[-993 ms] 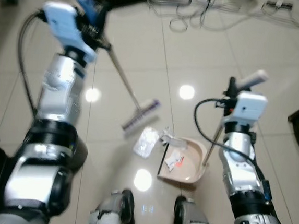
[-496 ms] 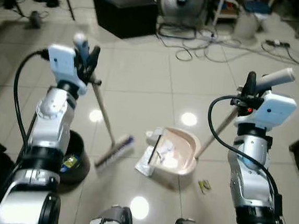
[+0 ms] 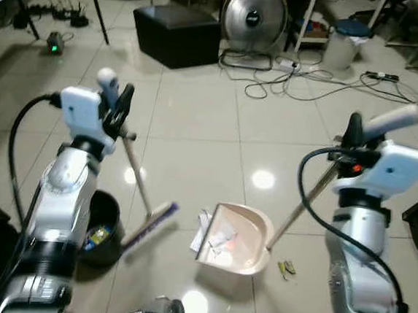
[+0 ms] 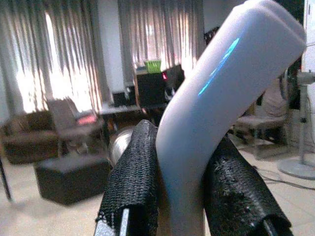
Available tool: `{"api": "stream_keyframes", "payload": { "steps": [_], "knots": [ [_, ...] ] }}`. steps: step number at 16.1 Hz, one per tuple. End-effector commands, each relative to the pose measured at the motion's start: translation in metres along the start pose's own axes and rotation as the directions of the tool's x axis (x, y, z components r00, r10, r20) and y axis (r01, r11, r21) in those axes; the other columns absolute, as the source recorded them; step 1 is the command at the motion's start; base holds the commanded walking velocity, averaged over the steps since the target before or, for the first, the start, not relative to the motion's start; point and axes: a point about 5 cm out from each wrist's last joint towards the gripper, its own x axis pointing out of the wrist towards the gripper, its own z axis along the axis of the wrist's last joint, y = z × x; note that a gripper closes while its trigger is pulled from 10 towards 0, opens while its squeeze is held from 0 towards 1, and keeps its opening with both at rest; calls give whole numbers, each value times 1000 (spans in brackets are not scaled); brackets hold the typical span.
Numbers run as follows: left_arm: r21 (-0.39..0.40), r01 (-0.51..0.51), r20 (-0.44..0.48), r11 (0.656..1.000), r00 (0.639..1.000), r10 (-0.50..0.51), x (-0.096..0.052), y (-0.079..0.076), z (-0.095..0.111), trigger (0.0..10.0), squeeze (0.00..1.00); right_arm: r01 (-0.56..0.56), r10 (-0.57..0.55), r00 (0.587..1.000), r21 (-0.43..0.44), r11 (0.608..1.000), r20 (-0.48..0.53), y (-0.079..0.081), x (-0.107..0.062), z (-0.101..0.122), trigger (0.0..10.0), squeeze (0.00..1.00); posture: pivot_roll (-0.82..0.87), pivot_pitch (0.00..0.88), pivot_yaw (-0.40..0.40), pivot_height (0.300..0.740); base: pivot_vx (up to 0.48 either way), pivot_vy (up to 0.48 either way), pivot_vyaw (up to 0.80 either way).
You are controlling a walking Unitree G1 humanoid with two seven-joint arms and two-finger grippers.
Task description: Sweep floor
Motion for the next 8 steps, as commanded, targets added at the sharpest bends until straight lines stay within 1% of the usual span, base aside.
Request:
{"api": "stream_keyframes", "payload": {
  "steps": [1, 2, 3, 4, 7, 8],
  "knots": [
    [29, -6, 15, 1000, 1000, 5, -3, 4, 7, 10000, 0, -6, 1, 998, 72, 997, 70, -1, 4, 19, 10000, 0, -49, 29, 90, 740, 0, 0, 0],
    [36, -8, -13, 999, 1000, 8, -14, 5, 2, 10000, 0, -46, 33, 995, 146, 988, 92, 0, 7, 32, 10000, 0, -45, 22, 95, 740, 0, 0, 0],
    [44, -1, -37, 999, 999, 3, -21, 4, -1, 10000, 0, -84, 62, 992, 204, 975, 112, 1, 9, 42, 10000, 0, -45, 18, 101, 740, 0, 0, 0],
    [44, 0, -56, 999, 998, 2, -27, 4, -4, 10000, 0, -100, 73, 990, 227, 969, 123, 0, 11, 49, 10000, 0, -48, 13, 107, 740, 0, 0, 0],
    [31, -7, -107, 999, 994, 11, -42, 3, -12, 10000, 0, -140, 94, 980, 273, 952, 174, -5, 23, 81, 10000, 0, -69, 0, 124, 740, 0, 0, 0],
    [28, -14, -126, 1000, 992, 17, -46, 3, -14, 10000, 0, -150, 105, 981, 288, 946, 166, -5, 28, 87, 10000, 0, -71, 0, 124, 740, 0, 0, 0]
  ]
}}
